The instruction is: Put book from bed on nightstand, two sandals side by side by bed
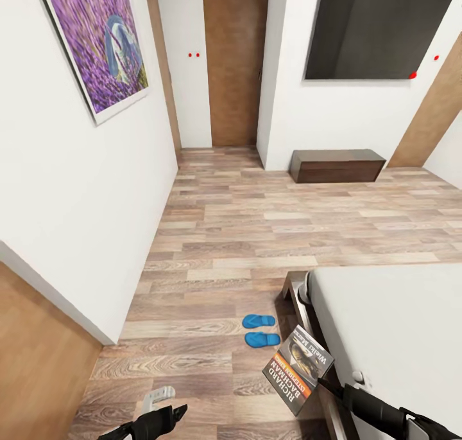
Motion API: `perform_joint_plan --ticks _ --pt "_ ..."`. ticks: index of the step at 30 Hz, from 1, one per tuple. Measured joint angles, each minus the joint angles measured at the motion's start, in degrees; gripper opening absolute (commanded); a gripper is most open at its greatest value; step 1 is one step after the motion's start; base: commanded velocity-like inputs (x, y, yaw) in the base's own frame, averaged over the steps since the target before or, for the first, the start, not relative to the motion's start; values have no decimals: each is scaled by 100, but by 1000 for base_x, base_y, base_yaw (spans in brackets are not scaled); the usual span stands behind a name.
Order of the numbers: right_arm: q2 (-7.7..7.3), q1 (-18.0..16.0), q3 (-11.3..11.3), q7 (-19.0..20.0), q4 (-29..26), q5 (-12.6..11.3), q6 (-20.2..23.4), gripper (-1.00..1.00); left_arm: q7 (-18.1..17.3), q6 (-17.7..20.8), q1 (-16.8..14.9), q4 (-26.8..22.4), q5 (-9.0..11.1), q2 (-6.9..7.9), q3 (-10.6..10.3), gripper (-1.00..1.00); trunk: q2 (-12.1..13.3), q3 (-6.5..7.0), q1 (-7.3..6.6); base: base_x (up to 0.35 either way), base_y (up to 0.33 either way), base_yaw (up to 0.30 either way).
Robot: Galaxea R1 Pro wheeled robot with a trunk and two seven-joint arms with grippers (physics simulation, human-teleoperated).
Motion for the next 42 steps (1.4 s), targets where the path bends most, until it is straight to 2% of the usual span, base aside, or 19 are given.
perform_joint_plan --ticks 42 --pt "2 1 -1 -5 0 6 -1 -100 0 -17 0 0 -8 3 9 100 1 395 0 0 0 0"
